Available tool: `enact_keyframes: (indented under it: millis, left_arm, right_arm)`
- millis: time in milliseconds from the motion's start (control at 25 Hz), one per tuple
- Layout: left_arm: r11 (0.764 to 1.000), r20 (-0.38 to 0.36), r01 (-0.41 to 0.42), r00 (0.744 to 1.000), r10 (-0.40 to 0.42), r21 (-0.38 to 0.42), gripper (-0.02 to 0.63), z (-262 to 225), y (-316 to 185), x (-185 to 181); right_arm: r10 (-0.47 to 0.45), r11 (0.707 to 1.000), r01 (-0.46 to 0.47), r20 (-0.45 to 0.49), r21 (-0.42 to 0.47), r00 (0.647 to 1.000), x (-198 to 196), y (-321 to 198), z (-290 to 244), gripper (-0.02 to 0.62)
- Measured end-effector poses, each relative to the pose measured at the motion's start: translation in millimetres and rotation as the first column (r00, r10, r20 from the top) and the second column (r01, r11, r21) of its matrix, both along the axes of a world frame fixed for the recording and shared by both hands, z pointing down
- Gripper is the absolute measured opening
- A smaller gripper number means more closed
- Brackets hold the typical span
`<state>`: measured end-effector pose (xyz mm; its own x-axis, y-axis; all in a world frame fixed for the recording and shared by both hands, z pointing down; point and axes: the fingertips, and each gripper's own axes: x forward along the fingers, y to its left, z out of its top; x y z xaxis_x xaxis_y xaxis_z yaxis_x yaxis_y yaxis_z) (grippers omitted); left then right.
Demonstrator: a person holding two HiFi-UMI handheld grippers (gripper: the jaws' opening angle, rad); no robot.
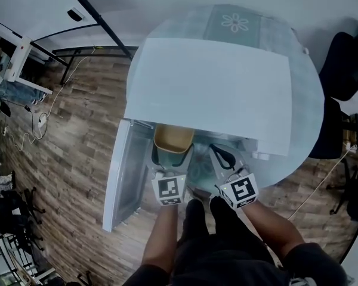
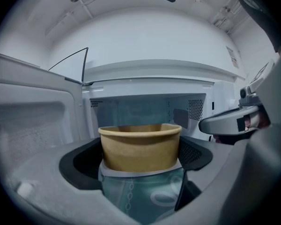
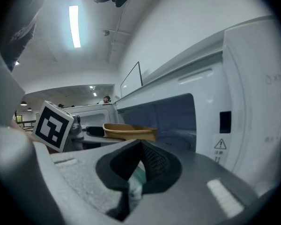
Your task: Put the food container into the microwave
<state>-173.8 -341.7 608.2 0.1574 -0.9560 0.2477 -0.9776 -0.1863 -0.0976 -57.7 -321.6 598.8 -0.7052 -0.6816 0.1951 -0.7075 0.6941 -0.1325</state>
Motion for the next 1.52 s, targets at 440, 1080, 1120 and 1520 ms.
enact_keyframes:
  millis: [440, 1080, 1120, 1520]
  left_arm:
    - [1.000, -0.044, -0.022, 0.999, 0.021, -0.016, 0.508, 25.0, -31.1, 5.6]
    - [0.988, -0.026, -0.018, 1.000, 0.014, -0.154, 0.508, 70.7, -62.9, 4.4]
    - [0.987, -0.024, -0.018, 1.000, 0.014, -0.162, 0.508, 72.4, -62.7, 4.3]
    - [0.983, 0.005, -0.001, 1.000, 0.002, -0.182, 0.509, 80.2, -66.9, 7.4]
  right_arm:
    - [0.024, 0.999, -0.025, -0.018, -0.034, 1.000, -6.3, -12.3, 19.1, -0.003]
    - [0.045, 0.996, -0.047, -0.029, -0.079, 0.999, -11.0, -23.1, 41.0, -0.003]
    - [0.052, 0.996, -0.054, -0.029, -0.075, 0.998, -10.3, -23.5, 40.4, -0.003]
    - [0.055, 0.996, -0.057, -0.027, -0.065, 0.998, -7.8, -22.5, 36.2, -0.003]
